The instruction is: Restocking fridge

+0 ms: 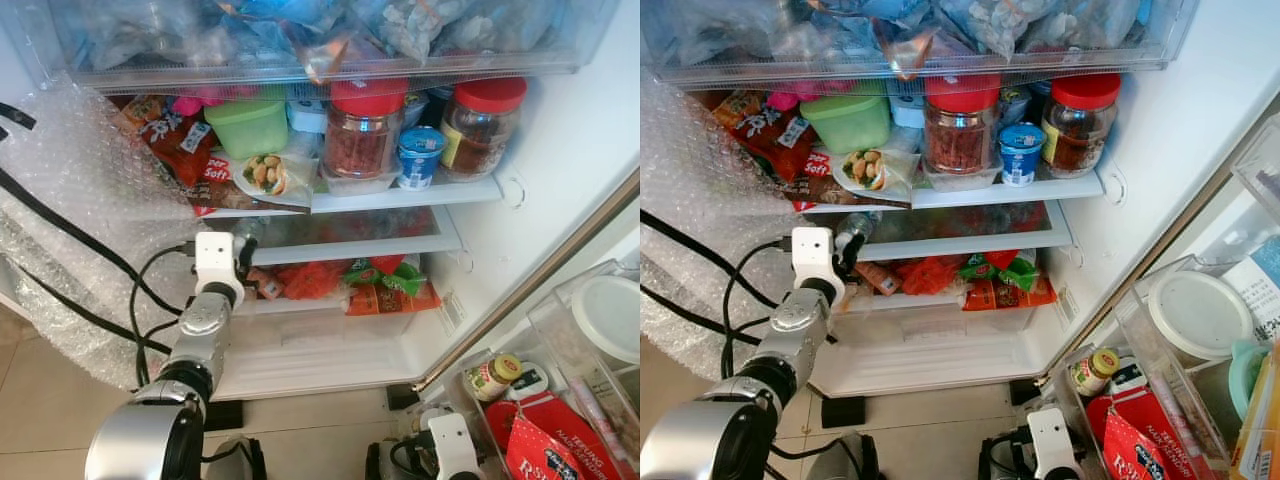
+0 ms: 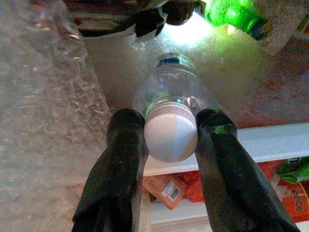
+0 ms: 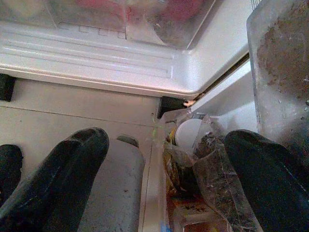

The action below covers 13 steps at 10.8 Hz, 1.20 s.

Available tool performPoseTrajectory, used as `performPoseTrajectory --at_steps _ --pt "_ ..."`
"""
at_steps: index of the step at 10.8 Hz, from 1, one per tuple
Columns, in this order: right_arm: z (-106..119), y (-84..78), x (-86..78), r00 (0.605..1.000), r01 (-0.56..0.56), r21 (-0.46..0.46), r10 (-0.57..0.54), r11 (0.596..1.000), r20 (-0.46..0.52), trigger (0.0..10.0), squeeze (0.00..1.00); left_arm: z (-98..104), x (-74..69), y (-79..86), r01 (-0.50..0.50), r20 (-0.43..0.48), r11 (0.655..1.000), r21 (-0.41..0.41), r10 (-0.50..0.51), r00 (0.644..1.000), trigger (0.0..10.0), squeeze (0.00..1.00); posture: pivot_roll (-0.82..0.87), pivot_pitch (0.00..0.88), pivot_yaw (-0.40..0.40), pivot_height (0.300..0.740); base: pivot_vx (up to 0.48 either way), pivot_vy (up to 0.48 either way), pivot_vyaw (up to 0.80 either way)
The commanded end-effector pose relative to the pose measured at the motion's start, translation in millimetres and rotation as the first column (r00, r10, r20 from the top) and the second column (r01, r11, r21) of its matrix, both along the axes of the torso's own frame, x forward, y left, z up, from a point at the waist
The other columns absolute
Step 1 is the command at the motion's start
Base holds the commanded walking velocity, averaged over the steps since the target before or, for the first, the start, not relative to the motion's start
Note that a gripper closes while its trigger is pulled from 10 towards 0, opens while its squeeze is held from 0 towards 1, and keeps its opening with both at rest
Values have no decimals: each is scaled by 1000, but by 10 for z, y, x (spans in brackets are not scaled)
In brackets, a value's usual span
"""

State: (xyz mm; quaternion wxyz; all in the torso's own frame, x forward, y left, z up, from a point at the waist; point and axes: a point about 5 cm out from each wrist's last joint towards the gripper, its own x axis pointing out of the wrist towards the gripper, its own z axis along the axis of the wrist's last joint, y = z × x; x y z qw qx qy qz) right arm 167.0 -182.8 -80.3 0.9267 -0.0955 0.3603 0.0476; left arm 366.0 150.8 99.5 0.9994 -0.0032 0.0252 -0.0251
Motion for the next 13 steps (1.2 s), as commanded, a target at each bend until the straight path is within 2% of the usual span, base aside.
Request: performPoseTrajectory --at_steps 1,4,6,7,8,9,11,13 --pt "-206 15 -414 982 -4 -1 4 1000 -191 10000 0 -163 -56 -17 7 -96 1000 5 -6 995 10000 0 -183 158 -7 655 0 0 0" --pt "-208 14 -417 981 -8 -4 7 1000 -194 10000 0 -120 -20 20 -37 -100 998 -44 32 994 10000 0 -181 157 -8 655 0 0 0" --pt "-210 16 -419 980 -11 -7 9 1000 -198 10000 0 -22 49 53 -67 -96 997 -31 63 993 10000 0 -181 156 -9 655 0 0 0" --pt "-210 17 -417 980 -11 -7 9 1000 -198 10000 0 0 64 60 -75 -95 997 -36 71 993 10000 173 -180 156 -9 655 0 0 0" --pt "-210 19 -416 980 -12 -7 10 1000 -199 10000 0 23 78 69 -85 -91 996 -39 81 993 10000 400 -179 156 -9 655 0 0 0" --pt "-211 25 -414 980 -13 -8 11 1000 -201 10000 0 36 84 84 -93 -86 996 -10 92 992 10000 1000 -181 155 -8 655 0 0 0" --pt "-212 36 -406 979 -14 -7 12 1000 -203 10000 0 27 73 102 -103 -79 994 -24 100 992 10000 1000 -177 153 -8 655 0 0 0" --pt "-213 47 -400 978 -13 -8 11 1000 -206 10000 0 8 51 102 -95 -64 995 -1 95 993 10000 1000 -175 146 -7 655 0 0 0"
